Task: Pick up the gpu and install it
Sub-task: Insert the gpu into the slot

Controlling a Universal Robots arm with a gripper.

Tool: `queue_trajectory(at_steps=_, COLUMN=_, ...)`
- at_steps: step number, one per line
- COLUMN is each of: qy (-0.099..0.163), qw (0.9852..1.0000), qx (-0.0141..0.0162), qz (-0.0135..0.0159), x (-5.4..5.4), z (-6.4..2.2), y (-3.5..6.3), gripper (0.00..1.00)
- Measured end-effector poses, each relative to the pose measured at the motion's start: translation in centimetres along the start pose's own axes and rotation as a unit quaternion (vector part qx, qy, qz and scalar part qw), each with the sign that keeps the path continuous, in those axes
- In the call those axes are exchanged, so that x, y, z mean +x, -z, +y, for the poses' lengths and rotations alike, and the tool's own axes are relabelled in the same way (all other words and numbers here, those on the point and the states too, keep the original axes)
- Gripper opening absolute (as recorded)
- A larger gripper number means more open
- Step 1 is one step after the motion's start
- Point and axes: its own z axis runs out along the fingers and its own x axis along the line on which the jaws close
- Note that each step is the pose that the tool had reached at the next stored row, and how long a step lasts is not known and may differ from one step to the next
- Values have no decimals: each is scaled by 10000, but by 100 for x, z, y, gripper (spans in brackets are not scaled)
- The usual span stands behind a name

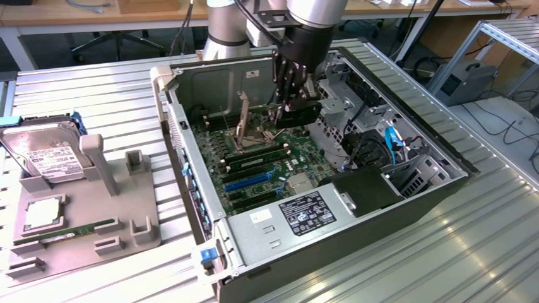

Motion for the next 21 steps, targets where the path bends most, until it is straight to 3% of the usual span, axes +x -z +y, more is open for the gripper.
queue_trajectory(at_steps=21, qy=0, qw=10000, qx=0, qz=0, x=9, z=104, y=-11, gripper=27)
